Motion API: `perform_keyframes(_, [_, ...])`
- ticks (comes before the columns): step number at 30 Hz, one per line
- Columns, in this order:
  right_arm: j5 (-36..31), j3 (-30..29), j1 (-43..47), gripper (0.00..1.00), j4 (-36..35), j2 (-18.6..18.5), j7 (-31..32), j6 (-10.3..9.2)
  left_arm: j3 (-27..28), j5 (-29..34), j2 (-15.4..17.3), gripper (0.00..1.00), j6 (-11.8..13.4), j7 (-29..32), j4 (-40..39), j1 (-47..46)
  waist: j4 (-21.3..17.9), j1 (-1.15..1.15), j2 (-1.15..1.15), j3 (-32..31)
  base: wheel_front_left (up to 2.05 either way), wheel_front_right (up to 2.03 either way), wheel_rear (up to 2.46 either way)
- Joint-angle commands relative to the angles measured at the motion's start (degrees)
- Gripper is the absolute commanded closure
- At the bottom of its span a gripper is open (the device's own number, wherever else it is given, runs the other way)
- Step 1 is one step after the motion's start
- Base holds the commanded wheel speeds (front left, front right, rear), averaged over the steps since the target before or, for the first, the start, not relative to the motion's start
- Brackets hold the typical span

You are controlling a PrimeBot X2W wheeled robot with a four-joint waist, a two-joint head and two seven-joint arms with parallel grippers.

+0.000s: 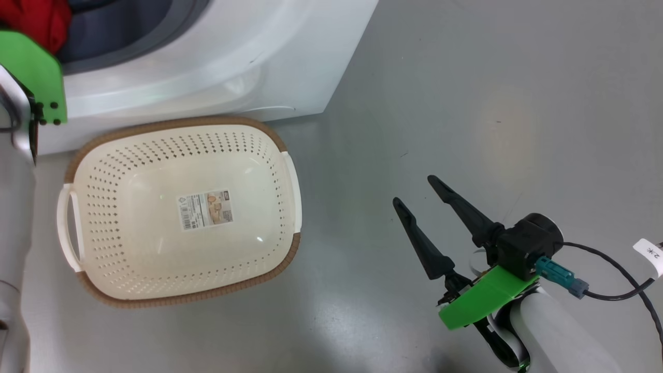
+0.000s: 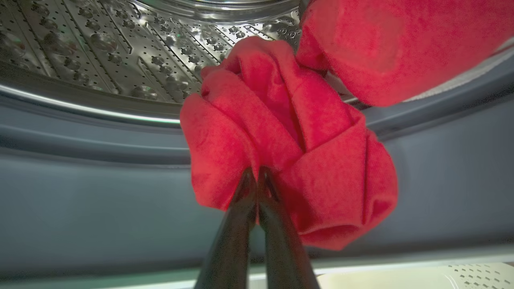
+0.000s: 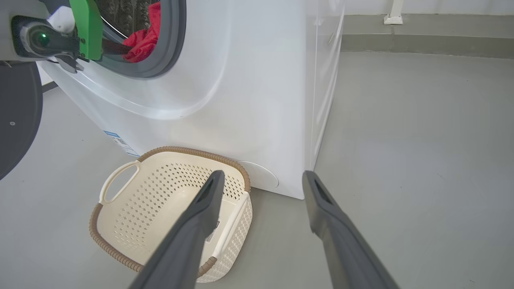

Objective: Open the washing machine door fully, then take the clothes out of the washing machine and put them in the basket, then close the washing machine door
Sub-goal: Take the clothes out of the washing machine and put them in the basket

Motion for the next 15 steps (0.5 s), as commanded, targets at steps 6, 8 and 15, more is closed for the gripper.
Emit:
perform_keyframes(6, [0.4,0.2,0.4,0.00,-1.6,0.5,-0.4,0.36,1.1,-1.7,2.9,1.00,-0.8,-5.6,-2.0,-0.6,0.7,0.00,0.00,0.6,0.00,0.00,0.00])
perform_keyframes(8, [0.3,0.1,0.4,0.00,-1.6,0.5,-0.4,0.36,1.3,-2.3,2.7,1.00,-1.0,-7.5,-2.2,-0.1,1.0,0.00,0.00,0.6,0.00,0.00,0.00])
perform_keyframes(15, [0.3,-0.8,0.4,0.00,-1.7,0.2,-0.4,0.36,2.2,-4.4,2.4,1.00,-2.7,-14.7,-3.7,2.1,2.4,0.00,0.00,-0.1,0.00,0.00,0.00])
